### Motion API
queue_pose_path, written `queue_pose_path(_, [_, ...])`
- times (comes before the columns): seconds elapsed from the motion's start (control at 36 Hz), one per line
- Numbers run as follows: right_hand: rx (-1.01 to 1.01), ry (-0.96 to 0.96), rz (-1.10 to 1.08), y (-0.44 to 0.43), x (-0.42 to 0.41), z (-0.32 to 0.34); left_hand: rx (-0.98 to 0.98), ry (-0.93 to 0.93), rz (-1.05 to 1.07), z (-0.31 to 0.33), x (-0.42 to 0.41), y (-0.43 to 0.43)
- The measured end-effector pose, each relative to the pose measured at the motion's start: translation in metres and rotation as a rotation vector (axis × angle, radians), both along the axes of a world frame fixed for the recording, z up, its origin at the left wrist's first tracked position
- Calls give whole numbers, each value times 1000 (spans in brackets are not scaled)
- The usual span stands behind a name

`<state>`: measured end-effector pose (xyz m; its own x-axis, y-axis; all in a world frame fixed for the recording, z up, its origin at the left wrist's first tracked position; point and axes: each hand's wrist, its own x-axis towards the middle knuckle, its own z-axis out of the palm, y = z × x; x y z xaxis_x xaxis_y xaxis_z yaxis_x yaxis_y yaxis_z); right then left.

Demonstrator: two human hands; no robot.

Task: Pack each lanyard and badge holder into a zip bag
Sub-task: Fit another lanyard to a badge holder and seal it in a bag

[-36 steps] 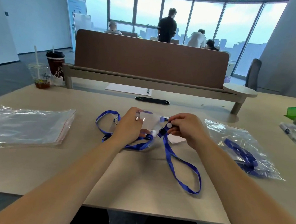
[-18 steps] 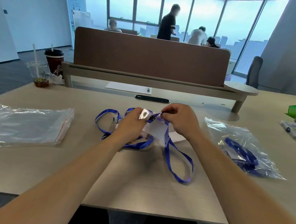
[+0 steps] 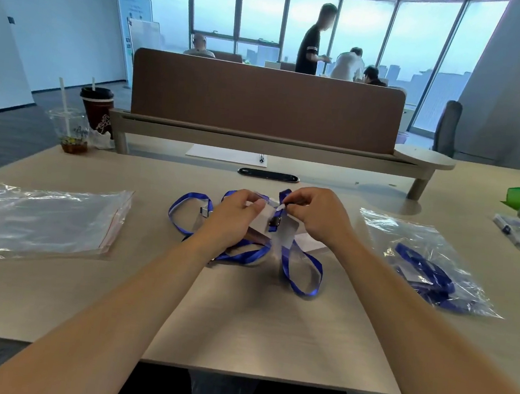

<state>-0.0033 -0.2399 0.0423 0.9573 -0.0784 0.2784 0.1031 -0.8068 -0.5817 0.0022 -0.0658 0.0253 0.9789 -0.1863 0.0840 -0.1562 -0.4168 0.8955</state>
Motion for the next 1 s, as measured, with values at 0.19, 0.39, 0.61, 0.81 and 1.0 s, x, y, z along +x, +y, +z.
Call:
queue_pose_path(0.19, [56,-8,21,4,-2,-1,-17,77,-90,3,-5,-8])
queue_pose_path(0.39, [-36,-2,73,1,1,0,98,-8,-88,4,-3,0])
queue_pose_path(0.61, [499,192,170,-11,-7,0,-117,48,-64,11,8,13])
queue_pose_path(0.81, [992,447,262,-9,-11,-11,-367,67,65,15,16,15])
queue_pose_path(1.0, [944,586,312,5,-12,-20,-309,-85,239,11,19,8])
